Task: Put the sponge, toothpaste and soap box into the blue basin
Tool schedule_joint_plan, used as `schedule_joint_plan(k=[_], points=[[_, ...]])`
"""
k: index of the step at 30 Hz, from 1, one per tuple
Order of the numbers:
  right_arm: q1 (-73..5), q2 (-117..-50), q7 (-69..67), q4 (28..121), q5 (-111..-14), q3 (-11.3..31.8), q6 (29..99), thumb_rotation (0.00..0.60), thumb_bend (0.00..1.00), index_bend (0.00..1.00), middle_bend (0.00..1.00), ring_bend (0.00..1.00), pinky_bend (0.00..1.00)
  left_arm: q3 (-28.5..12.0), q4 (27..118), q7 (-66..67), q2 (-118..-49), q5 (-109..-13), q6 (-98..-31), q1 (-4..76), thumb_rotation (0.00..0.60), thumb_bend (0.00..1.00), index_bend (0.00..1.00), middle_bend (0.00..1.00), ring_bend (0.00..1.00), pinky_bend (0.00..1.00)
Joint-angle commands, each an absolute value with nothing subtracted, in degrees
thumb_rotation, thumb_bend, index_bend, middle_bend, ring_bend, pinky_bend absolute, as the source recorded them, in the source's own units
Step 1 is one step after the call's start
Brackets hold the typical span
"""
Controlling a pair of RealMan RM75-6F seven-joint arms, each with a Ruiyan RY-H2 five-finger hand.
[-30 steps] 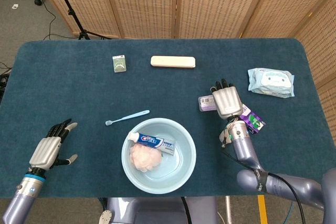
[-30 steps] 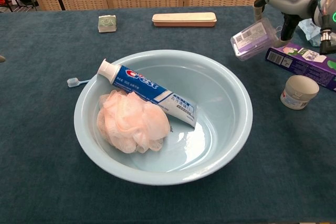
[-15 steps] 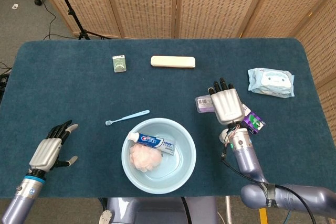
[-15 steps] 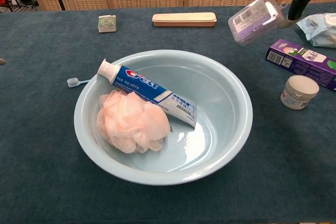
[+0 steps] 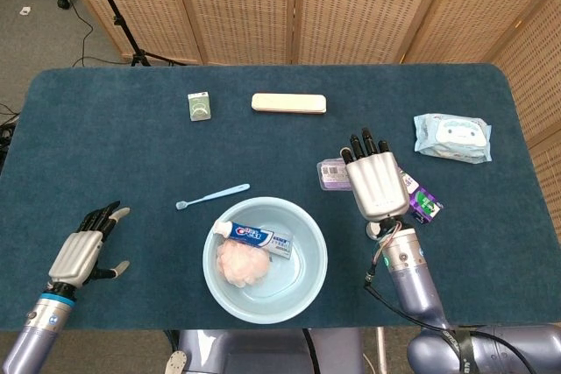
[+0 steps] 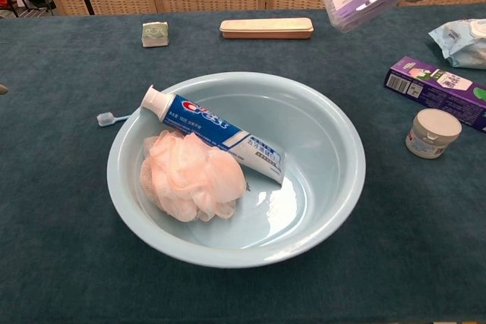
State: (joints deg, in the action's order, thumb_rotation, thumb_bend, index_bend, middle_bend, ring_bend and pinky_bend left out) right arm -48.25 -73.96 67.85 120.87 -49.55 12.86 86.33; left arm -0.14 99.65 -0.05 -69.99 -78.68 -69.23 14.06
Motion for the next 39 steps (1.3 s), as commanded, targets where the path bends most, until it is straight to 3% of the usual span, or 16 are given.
schedule_joint_plan(k=[1, 25, 39], points=[[-47.85, -74.00, 68.51, 122.78, -50.63, 12.50, 87.74, 0.600, 0.26, 0.56, 0.25, 0.17, 0.38, -0.10, 99.71, -0.06, -69.98, -78.78, -69.19, 14.09, 0.600, 0.24, 0.00, 0.00, 0.00, 0.00], [-42.60, -77.74, 70.05, 129.10, -60.02, 5.88, 93.19, 0.600, 0.25, 0.56, 0.25, 0.18, 0.39, 0.88, 100.51, -0.57, -69.84, -80.48, -68.82, 14.17, 0.600, 0.24, 0.00, 0.00, 0.00, 0.00], [-36.99, -83.04, 75.04, 132.54, -69.21, -0.23, 96.72, 0.600, 0.25, 0.56, 0.25, 0.17, 0.39, 1.11, 100.77, -0.66, -69.80, -80.82, -68.83, 14.14, 0.600, 0.24, 0.00, 0.00, 0.00, 0.00]])
